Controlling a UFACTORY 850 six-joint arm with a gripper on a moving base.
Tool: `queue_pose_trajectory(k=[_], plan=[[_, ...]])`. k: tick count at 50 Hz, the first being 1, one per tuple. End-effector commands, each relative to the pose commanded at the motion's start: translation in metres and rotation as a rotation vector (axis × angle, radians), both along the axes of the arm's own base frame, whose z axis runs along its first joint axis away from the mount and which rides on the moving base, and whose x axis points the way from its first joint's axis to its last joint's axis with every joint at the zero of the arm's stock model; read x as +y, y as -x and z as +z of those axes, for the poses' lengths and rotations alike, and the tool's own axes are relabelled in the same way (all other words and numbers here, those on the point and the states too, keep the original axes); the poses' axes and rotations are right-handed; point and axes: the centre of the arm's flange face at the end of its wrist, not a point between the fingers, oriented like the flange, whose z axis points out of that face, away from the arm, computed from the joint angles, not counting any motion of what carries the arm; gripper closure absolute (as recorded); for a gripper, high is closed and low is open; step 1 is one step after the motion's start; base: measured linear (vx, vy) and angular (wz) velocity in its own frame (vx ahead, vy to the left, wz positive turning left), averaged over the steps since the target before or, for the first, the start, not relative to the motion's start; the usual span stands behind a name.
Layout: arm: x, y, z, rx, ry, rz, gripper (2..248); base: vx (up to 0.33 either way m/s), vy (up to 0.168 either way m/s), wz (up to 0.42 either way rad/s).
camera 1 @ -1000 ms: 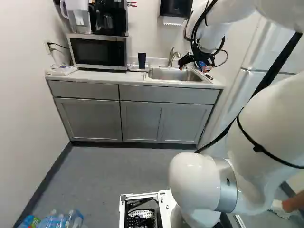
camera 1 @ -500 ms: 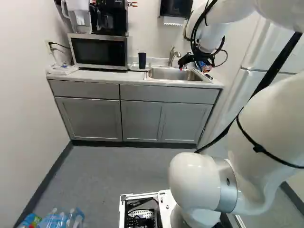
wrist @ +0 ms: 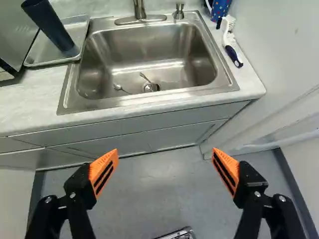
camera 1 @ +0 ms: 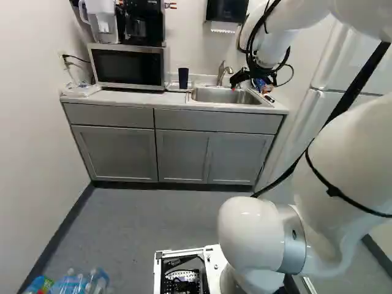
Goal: Rinse the cup and place it in the tray
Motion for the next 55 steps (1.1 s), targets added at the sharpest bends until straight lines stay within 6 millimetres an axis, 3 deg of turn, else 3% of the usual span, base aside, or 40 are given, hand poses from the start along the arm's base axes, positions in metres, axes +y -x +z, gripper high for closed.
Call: queue_pose_trajectory(k=[28,55], plan=[[0.008,0.001,-0.019,-0.026,0.008,0.014,3,0.0,0.0,0.0],[0.026,0.007,-0.059,-0.081,0.022,0.046,3,0.0,0.0,0.0]])
